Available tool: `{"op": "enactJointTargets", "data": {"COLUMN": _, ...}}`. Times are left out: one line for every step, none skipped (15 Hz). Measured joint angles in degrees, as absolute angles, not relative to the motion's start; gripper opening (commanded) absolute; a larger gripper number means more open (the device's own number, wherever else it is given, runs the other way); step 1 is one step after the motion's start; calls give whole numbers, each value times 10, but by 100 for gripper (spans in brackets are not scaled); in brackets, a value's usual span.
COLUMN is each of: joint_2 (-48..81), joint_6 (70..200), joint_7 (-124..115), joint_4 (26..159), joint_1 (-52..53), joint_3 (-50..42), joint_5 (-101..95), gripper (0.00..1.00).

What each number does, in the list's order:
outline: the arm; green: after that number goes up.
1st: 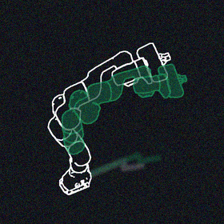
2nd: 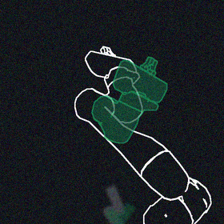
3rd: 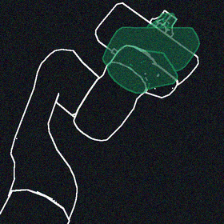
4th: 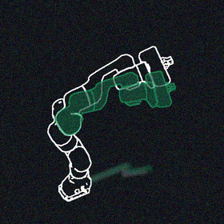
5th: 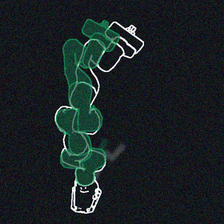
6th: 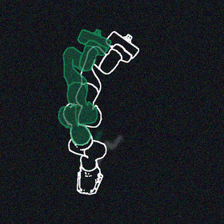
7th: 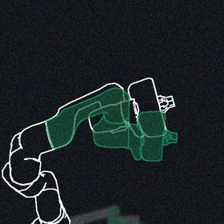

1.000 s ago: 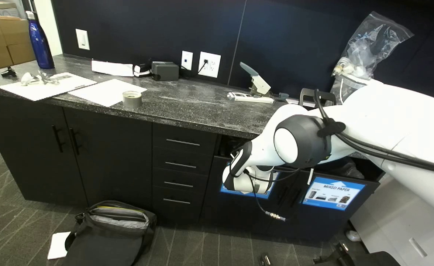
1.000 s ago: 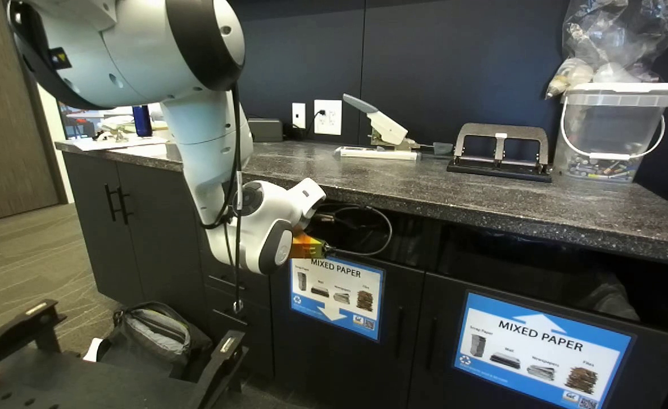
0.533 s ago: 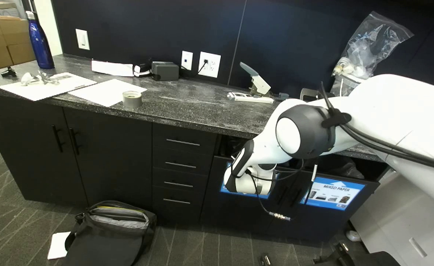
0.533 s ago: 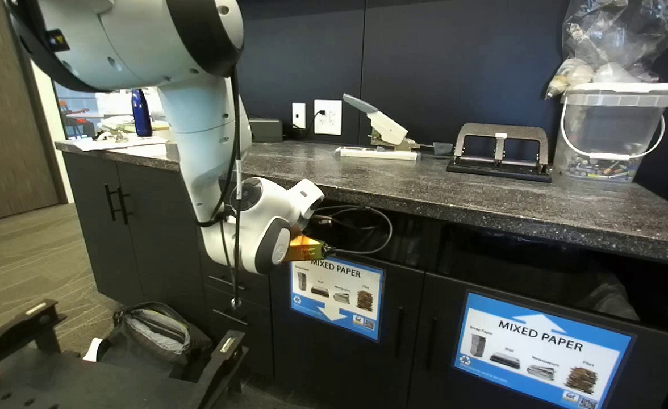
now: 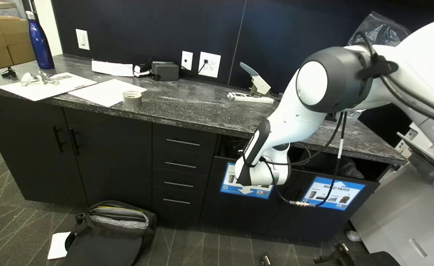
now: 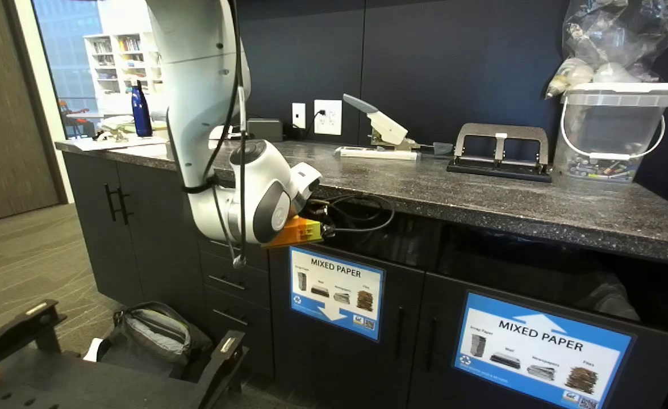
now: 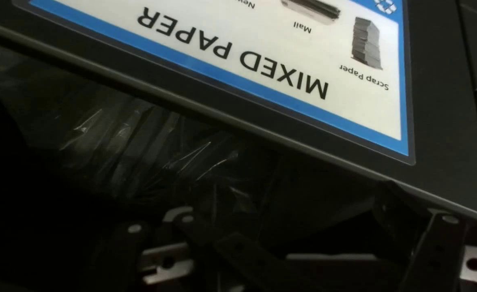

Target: Place one paper from the counter inside the waste bin on the right, place four papers from the counter inside the bin on the left

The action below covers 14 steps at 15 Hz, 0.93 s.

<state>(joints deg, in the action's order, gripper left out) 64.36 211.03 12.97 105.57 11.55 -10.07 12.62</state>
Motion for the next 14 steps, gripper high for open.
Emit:
{"op": "enactJointTargets", "data": {"joint_2": 616, "joint_6": 2093, "joint_7": 130, "joint_4": 1083, "joint_1": 113, "joint_3": -101, "joint_5": 110, "gripper": 100}}
{"op": "enactJointTargets", "data": {"joint_2": 587, "joint_6": 2066, "joint_7": 130, "joint_4": 1111, "joint_1": 111, "joint_3": -102, "joint_5": 94, "gripper": 100}}
{"op": "enactJointTargets", "data": {"joint_2": 558, "joint_6": 2033, "joint_7": 130, "joint_4": 1136, "joint_1": 110, "joint_3": -105, "joint_5": 81, "gripper": 100}}
{"op": "enactJointTargets", "data": {"joint_2": 528, "joint_6": 1993, "joint_7": 130, "joint_4": 1160, "joint_1": 110, "joint_3": -109, "joint_5": 73, "gripper": 100}}
{"op": "enactJointTargets", "data": {"joint_2": 496, "joint_6": 1948, "joint_7": 130, "joint_4": 1181, "joint_1": 112, "joint_3": -116, "joint_5": 69, "gripper": 100}}
{"op": "enactJointTargets", "data": {"joint_2": 466, "joint_6": 1902, "joint_7": 130, "joint_4": 1200, "joint_1": 120, "joint_3": -130, "joint_5": 67, "gripper": 100}}
{"op": "enactJointTargets", "data": {"joint_2": 434, "joint_6": 1851, "joint_7": 130, "joint_4": 1219, "joint_1": 132, "joint_3": -149, "joint_5": 59, "gripper": 100}}
{"op": "enactJointTargets", "data": {"joint_2": 403, "joint_6": 1801, "joint_7": 128, "joint_4": 1237, "joint_1": 146, "joint_3": -171, "joint_5": 44, "gripper": 100}}
{"op": "enactJointTargets", "data": {"joint_2": 371, "joint_6": 1753, "joint_7": 123, "joint_4": 1254, "joint_1": 162, "joint_3": -196, "joint_5": 20, "gripper": 100}}
{"op": "enactJointTargets", "data": {"joint_2": 338, "joint_6": 1708, "joint_7": 113, "joint_4": 1270, "joint_1": 179, "joint_3": -220, "joint_5": -11, "gripper": 100}}
{"op": "enactJointTargets", "data": {"joint_2": 304, "joint_6": 1669, "joint_7": 98, "joint_4": 1285, "joint_1": 193, "joint_3": -242, "joint_5": -49, "gripper": 100}}
{"op": "enactJointTargets", "data": {"joint_2": 272, "joint_6": 1636, "joint_7": 77, "joint_4": 1298, "joint_1": 204, "joint_3": -259, "joint_5": -91, "gripper": 100}}
{"op": "enactJointTargets", "data": {"joint_2": 240, "joint_6": 1605, "joint_7": 54, "joint_4": 1309, "joint_1": 212, "joint_3": -273, "joint_5": -135, "gripper": 100}}
{"op": "enactJointTargets", "data": {"joint_2": 207, "joint_6": 1574, "joint_7": 26, "joint_4": 1320, "joint_1": 216, "joint_3": -281, "joint_5": -181, "gripper": 100}}
